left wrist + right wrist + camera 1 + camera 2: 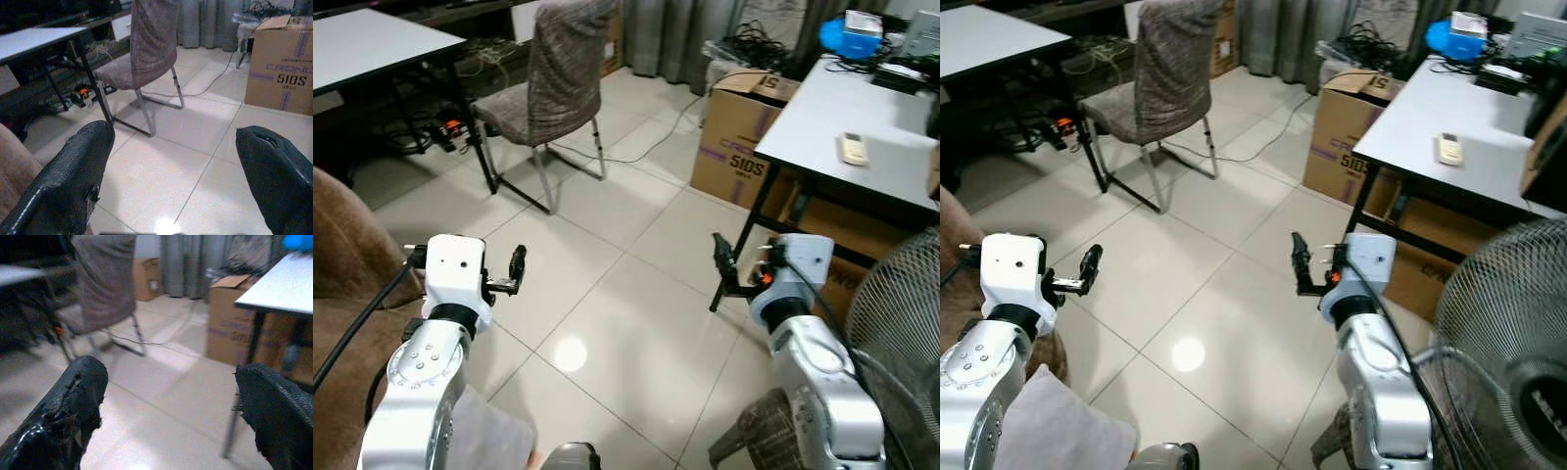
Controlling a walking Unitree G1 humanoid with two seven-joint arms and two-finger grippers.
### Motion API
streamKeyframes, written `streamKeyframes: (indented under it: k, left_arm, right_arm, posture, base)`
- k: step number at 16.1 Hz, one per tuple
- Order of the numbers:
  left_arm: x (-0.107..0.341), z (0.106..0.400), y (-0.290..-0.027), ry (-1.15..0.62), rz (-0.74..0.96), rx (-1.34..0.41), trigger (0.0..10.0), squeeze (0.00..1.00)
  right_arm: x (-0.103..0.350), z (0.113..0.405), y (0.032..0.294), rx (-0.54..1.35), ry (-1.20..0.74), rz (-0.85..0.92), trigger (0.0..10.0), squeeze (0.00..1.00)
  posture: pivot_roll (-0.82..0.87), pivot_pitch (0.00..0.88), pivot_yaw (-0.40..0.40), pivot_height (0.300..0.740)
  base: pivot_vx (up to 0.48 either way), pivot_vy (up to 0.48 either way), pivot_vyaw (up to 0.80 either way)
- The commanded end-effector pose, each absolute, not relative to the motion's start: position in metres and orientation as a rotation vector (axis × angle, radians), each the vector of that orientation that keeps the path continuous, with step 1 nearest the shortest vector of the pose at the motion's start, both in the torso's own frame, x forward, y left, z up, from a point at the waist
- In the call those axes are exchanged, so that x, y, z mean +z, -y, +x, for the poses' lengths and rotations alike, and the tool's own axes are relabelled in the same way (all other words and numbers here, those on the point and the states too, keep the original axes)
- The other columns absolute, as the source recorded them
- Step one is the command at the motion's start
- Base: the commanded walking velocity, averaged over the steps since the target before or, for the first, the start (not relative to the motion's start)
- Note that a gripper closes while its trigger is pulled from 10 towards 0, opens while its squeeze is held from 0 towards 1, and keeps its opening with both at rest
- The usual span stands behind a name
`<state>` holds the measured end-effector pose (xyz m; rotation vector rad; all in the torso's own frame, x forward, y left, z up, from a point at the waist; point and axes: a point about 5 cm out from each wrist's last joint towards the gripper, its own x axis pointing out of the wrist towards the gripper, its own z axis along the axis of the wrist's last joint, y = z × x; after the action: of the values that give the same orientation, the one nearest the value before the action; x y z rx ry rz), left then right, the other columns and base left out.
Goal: Move the pillow to the sofa from floor
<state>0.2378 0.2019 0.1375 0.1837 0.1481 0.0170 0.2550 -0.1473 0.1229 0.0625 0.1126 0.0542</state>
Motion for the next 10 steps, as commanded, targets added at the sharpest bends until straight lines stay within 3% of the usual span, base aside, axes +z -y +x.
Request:
streamKeyframes:
  k: [1, 10]
  left_arm:
    - [0.137, 0.243, -0.202, -0.158, 0.165, -0.003, 10.0, 0.00]
    - [0.130, 0.248, -0.202, -0.186, 0.228, 0.009, 10.0, 0.00]
  right_arm:
    - [0.113, 0.254, 0.147, 0.052, -0.160, 0.072, 10.0, 0.00]
    - [0.076, 0.276, 0.143, 0.032, -0.272, 0.090, 10.0, 0.00]
  posture:
    - [0.11, 0.000, 0.021, 0.740]
    - [0.09, 0.000, -0.005, 0.740]
  base:
    - [0.000, 0.000, 0.00]
    - [0.000, 0.000, 0.00]
